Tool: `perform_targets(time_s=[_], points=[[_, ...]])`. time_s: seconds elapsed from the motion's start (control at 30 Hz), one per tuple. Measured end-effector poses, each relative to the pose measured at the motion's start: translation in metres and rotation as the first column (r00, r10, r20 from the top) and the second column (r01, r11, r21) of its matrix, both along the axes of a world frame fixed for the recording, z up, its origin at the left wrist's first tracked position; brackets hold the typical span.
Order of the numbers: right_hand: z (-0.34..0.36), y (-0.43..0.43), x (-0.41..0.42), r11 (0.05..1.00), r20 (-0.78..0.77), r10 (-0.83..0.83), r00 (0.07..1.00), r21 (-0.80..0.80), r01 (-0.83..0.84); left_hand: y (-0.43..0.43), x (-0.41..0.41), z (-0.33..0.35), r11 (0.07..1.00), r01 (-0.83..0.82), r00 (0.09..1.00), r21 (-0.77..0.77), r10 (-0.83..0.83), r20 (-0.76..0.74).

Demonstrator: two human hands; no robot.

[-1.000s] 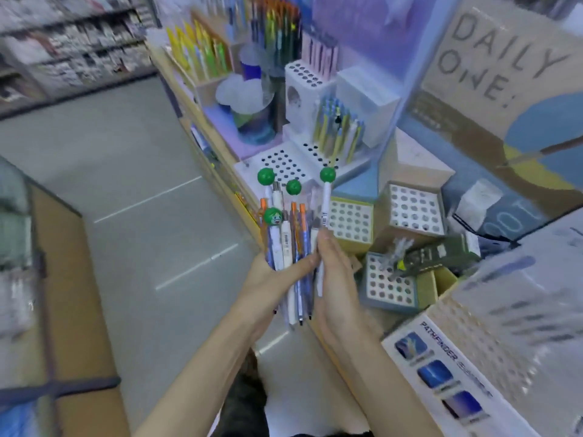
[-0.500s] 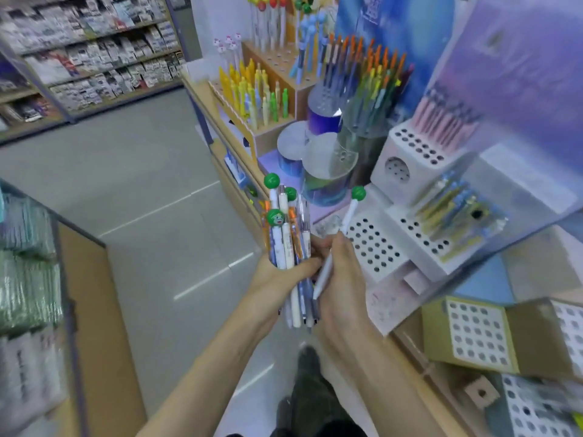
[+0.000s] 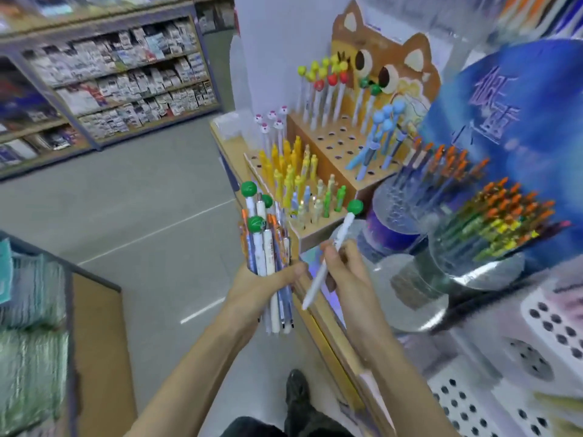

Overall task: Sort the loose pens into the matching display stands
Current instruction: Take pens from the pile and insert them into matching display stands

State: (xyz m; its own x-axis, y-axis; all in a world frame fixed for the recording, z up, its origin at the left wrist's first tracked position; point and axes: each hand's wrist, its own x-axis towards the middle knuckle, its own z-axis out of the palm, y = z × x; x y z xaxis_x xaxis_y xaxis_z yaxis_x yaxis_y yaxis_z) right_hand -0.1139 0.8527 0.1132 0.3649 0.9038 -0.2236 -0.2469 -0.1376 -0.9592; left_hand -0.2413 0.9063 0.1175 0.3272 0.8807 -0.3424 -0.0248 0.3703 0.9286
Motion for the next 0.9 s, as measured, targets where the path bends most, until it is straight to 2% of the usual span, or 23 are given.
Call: perform_targets(time_s=[0.1,0.27,0.33,0.43,0.6,0.7,0.8,0.9], points=[[0.012,0.050,0.001,0.999,0.034,0.040,0.999,0.035,-0.042,0.048,-0.004,0.003,0.999,0.045,0.999,0.001,-0.045,-0.018],[0.010,0.125,0.001,0.996,0.113,-0.053,0.992,0.083,0.043,0.128,-0.008,-0.005,0.992,0.124,0.991,0.007,-0.123,-0.050],[0.009,0.152,0.001,0.991,0.116,-0.126,0.985,0.070,0.118,0.164,-0.006,-0.011,0.983,0.184,0.981,0.011,-0.183,-0.068],[0.010,0.187,0.005,0.944,0.095,-0.329,0.940,0.062,0.324,0.213,0.000,-0.013,0.958,0.287,0.954,0.015,-0.285,-0.097],[0.023,0.229,0.010,0.821,0.050,-0.569,0.820,0.087,0.564,0.285,0.016,-0.010,0.869,0.492,0.860,0.049,-0.476,-0.183],[0.037,0.237,0.018,0.674,0.073,-0.737,0.672,0.145,0.724,0.314,0.032,-0.001,0.797,0.601,0.781,0.061,-0.570,-0.254],[0.049,0.237,0.032,0.530,0.197,-0.847,0.493,0.239,0.814,0.329,0.047,0.006,0.731,0.674,0.723,0.108,-0.624,-0.296],[0.049,0.244,0.045,0.513,0.343,-0.840,0.421,0.250,0.821,0.337,0.061,0.016,0.681,0.720,0.684,0.131,-0.666,-0.296]])
